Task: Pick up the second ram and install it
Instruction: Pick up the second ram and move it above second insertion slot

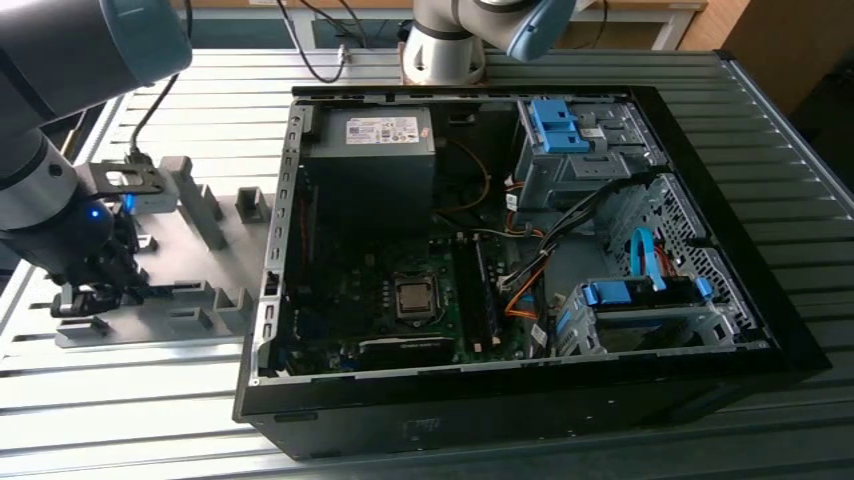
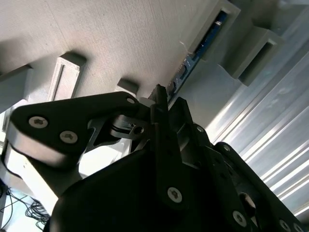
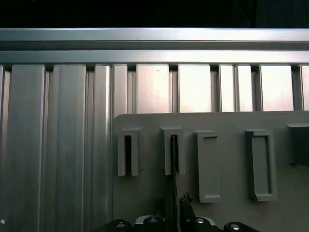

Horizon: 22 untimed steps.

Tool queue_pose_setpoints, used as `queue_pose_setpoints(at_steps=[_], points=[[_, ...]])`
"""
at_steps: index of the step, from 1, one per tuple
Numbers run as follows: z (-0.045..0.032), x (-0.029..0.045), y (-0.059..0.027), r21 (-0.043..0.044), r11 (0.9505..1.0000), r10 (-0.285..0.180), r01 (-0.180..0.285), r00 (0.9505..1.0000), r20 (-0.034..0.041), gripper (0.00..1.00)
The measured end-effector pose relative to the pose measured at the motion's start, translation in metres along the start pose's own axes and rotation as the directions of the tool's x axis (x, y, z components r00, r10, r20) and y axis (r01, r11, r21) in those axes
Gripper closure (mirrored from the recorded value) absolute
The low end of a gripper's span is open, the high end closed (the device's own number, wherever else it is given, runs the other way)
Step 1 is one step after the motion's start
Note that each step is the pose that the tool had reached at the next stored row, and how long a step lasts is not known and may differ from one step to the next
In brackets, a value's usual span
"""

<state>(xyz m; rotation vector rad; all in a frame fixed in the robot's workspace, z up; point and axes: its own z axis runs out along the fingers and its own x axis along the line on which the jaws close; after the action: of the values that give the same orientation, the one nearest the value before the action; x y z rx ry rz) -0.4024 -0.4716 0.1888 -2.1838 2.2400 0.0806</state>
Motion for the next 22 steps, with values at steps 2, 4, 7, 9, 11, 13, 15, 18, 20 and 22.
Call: queue_pose_setpoints(at_steps=[2,4,7,9,11,13,15,18,20,22], points=[[0.0013,0.0000,0.0005,0.0001,1.0000,0.000,0.000,1.0000,0.0004,0.73],[0.0023,0.0000,0.0010,-0.0001,1.0000,0.000,0.000,1.0000,0.0003,0.73],[0.0030,-0.0002,0.0011,-0.0002,1.0000,0.000,0.000,1.0000,0.0002,0.73],[0.0031,-0.0002,0.0012,-0.0001,1.0000,0.000,0.000,1.0000,0.0003,0.73],[0.0031,-0.0002,0.0011,-0.0001,1.0000,0.000,0.000,1.0000,0.0003,0.75],[0.0031,-0.0002,0.0012,-0.0001,1.0000,0.000,0.000,1.0000,0.0003,0.82],[0.0032,-0.0002,0.0011,-0.0001,1.0000,0.000,0.000,1.0000,0.0002,0.82],[0.0032,-0.0002,0.0011,-0.0001,1.0000,0.000,0.000,1.0000,0.0002,0.83],[0.0033,-0.0002,0.0011,0.0000,1.0000,0.000,0.000,1.0000,0.0003,0.86],[0.0033,-0.0002,0.0011,-0.0001,1.0000,0.000,0.000,1.0000,0.0003,0.86]])
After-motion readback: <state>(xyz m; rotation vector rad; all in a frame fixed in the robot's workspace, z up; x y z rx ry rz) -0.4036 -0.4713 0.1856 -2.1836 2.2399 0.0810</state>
